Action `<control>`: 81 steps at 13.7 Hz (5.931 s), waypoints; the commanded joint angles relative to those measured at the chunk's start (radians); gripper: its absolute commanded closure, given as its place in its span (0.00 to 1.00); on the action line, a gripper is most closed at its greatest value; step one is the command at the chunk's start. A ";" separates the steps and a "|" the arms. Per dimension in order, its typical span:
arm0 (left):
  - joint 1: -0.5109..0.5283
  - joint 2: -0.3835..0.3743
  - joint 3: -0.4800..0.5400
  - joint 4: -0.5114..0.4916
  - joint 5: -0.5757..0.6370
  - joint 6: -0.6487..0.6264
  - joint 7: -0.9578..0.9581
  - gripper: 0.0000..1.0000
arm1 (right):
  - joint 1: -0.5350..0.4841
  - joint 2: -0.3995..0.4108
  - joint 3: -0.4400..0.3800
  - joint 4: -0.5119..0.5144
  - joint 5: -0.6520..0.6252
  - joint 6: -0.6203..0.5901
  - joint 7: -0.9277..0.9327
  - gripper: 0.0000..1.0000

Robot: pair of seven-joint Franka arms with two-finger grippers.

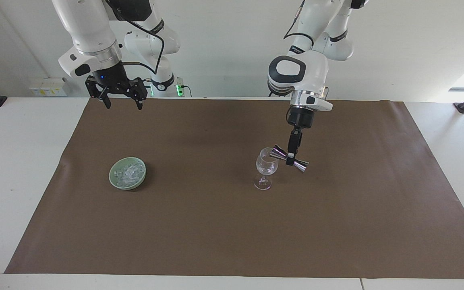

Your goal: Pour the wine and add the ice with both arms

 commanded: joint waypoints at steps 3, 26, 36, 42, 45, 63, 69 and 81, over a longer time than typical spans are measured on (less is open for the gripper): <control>-0.014 0.013 0.011 0.022 0.013 0.025 0.015 1.00 | -0.005 -0.012 0.003 -0.011 0.001 -0.007 -0.022 0.00; 0.061 -0.010 -0.004 0.034 -0.214 -0.055 -0.178 1.00 | -0.037 -0.009 -0.008 -0.013 0.093 0.006 -0.014 0.00; 0.065 -0.013 0.002 0.039 -0.219 -0.077 -0.616 1.00 | -0.020 -0.003 0.004 0.015 0.007 -0.004 -0.016 0.00; 0.114 -0.012 0.005 0.049 -0.219 -0.080 -0.808 1.00 | -0.020 -0.012 0.003 -0.003 0.022 -0.008 -0.020 0.00; 0.159 -0.012 0.002 0.051 -0.219 -0.093 -0.896 1.00 | -0.025 -0.012 0.003 -0.003 0.024 -0.008 -0.022 0.00; 0.490 -0.069 0.016 -0.112 -0.187 -0.492 -1.082 1.00 | -0.080 -0.014 -0.011 -0.229 0.026 0.343 -0.043 0.00; 0.593 -0.078 0.014 -0.205 -0.157 -0.673 -1.088 1.00 | -0.088 0.091 -0.012 -0.368 0.026 0.658 -0.042 0.00; 0.815 -0.073 0.017 -0.376 -0.115 -1.058 -1.057 1.00 | -0.134 0.183 -0.011 -0.569 0.026 0.900 -0.043 0.05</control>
